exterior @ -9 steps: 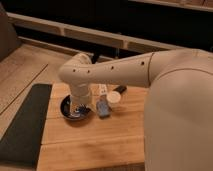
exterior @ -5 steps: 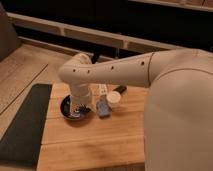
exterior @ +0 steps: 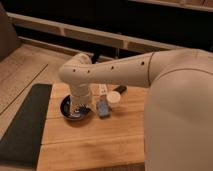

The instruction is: Place the pepper in the ceramic bowl

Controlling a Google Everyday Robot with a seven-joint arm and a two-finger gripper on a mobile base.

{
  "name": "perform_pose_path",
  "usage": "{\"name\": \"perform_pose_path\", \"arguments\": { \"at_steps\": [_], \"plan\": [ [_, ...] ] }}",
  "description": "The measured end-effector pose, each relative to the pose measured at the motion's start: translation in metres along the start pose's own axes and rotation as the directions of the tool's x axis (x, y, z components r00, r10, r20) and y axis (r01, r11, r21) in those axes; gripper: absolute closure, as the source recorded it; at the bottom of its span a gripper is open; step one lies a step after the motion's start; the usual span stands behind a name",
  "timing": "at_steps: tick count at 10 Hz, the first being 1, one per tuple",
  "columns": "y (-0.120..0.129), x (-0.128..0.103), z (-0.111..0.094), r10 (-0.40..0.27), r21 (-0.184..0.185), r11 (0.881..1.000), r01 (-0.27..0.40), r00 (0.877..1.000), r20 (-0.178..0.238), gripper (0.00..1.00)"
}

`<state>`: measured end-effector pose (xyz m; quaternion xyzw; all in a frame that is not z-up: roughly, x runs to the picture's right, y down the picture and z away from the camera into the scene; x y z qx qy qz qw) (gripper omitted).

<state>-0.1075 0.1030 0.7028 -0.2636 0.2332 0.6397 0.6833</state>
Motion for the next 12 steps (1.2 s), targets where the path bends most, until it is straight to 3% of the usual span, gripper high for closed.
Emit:
{"name": "perform_pose_path", "arguments": {
  "at_steps": [10, 12],
  "plan": [
    [0.0, 0.0, 0.0001, 0.0, 0.0, 1.0, 0.0, 1.0, 0.0, 0.35],
    [0.0018, -0.0024, -0.0035, -0.01, 0.003, 1.0, 0.01, 1.0, 0.017, 0.35]
  ]
}}
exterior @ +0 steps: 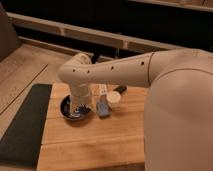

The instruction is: Place the pepper in the ceramic bowl

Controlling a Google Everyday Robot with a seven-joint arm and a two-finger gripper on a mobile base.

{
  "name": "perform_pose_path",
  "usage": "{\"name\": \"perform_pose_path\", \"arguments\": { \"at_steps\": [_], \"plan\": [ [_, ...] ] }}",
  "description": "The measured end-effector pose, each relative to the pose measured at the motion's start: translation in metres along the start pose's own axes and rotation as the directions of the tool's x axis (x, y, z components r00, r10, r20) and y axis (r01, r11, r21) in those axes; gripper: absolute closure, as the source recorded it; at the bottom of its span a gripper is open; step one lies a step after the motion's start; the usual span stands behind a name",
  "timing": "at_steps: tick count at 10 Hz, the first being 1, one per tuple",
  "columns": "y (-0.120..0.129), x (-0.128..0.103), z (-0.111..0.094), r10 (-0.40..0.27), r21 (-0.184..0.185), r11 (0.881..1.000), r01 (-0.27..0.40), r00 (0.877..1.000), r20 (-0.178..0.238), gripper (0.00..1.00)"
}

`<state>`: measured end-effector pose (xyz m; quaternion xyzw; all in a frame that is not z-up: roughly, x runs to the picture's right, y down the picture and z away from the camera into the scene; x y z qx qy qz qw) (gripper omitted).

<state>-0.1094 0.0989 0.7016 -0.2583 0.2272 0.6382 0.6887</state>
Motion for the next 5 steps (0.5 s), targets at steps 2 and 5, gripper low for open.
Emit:
{"name": "perform_pose_path", "arguments": {
  "at_steps": [2, 5],
  "plan": [
    [0.014, -0.028, -0.023, -0.035, -0.006, 0.999, 0.036, 0.992, 0.121, 0.35],
    [0.009, -0.077, -0.076, -0.124, -0.025, 0.99, 0.139, 0.94, 0.318, 0.35]
  ]
}}
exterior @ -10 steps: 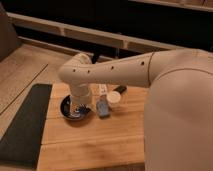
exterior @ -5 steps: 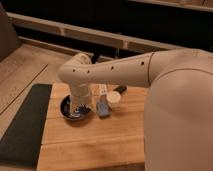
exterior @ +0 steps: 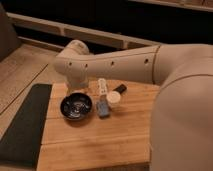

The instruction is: Place the pepper in the ceramic bowl

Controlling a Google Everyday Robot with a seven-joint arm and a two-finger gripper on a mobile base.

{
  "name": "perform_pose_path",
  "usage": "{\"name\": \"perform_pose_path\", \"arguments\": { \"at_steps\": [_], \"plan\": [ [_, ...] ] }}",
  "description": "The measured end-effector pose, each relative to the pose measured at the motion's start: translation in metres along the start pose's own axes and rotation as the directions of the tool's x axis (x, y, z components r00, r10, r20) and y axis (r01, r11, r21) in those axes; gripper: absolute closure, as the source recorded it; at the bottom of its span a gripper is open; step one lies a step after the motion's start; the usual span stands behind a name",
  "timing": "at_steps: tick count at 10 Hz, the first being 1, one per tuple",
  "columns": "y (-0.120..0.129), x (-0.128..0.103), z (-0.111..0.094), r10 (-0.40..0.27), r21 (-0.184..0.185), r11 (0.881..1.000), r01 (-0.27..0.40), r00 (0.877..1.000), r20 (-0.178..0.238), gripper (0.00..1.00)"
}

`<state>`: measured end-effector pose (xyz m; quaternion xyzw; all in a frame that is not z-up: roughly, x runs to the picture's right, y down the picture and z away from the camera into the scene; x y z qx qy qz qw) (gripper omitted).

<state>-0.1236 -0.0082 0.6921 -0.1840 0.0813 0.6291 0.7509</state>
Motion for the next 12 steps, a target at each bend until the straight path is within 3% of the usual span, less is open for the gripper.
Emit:
{"name": "perform_pose_path", "arguments": {
  "at_steps": [1, 2, 5, 6, 8, 10, 12],
  "plan": [
    [-0.008, -0.016, -0.017, -0.024, -0.02, 0.999, 0.025, 0.998, 0.064, 0.35],
    [-0.013, -0.023, -0.026, -0.035, -0.026, 0.999, 0.038, 0.995, 0.094, 0.35],
    [-0.008, -0.023, -0.027, -0.043, -0.031, 0.998, 0.046, 0.994, 0.096, 0.35],
    [-0.014, -0.025, -0.024, -0.034, -0.027, 0.999, 0.037, 0.995, 0.093, 0.35],
    [-0.056, -0.05, -0.011, 0.007, -0.022, 1.0, -0.005, 0.993, 0.115, 0.35],
    [-0.096, -0.088, 0.006, 0.072, -0.067, 0.996, -0.061, 0.983, 0.169, 0.35],
    [-0.114, -0.108, 0.022, 0.105, -0.108, 0.99, -0.086, 0.977, 0.187, 0.35]
  ]
}}
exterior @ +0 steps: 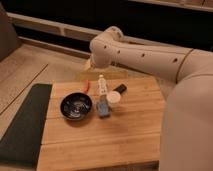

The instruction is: Place the pepper in the ceramic bowl

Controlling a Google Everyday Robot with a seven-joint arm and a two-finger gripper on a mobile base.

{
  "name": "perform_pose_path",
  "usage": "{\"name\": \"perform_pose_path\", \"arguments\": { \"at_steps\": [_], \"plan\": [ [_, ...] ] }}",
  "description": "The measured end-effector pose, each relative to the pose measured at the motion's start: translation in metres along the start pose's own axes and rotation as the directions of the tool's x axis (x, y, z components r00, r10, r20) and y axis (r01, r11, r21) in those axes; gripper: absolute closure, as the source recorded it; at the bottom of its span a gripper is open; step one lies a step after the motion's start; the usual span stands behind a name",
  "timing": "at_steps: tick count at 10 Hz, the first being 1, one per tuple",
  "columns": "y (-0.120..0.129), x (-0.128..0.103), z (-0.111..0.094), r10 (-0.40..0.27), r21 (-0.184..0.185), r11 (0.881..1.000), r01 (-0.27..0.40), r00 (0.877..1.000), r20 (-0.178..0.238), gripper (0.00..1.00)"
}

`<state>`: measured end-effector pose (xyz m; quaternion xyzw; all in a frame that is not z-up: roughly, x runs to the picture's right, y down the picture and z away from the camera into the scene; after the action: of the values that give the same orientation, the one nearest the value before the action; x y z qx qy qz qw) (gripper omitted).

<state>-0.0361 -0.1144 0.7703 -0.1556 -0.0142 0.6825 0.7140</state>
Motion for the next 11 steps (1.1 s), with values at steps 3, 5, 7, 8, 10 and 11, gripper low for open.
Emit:
{"name": "perform_pose_path", "arguments": {
  "at_steps": [3, 5, 7, 8, 10, 11],
  "plan": [
    [0.004, -0.017, 0.034, -0.048, -0.083, 0.995, 0.048, 0.999, -0.005, 0.35],
    [0.012, -0.02, 0.043, -0.071, -0.114, 0.991, 0.07, 0.997, -0.005, 0.35],
    [0.012, -0.02, 0.042, -0.071, -0.114, 0.991, 0.07, 0.997, -0.005, 0.35],
    [0.012, -0.02, 0.042, -0.073, -0.114, 0.991, 0.071, 0.997, -0.006, 0.35],
    [0.017, -0.011, 0.05, -0.106, -0.119, 0.988, 0.102, 0.994, -0.028, 0.35],
    [0.031, -0.004, 0.062, -0.14, -0.138, 0.982, 0.132, 0.989, -0.05, 0.35]
  ]
}}
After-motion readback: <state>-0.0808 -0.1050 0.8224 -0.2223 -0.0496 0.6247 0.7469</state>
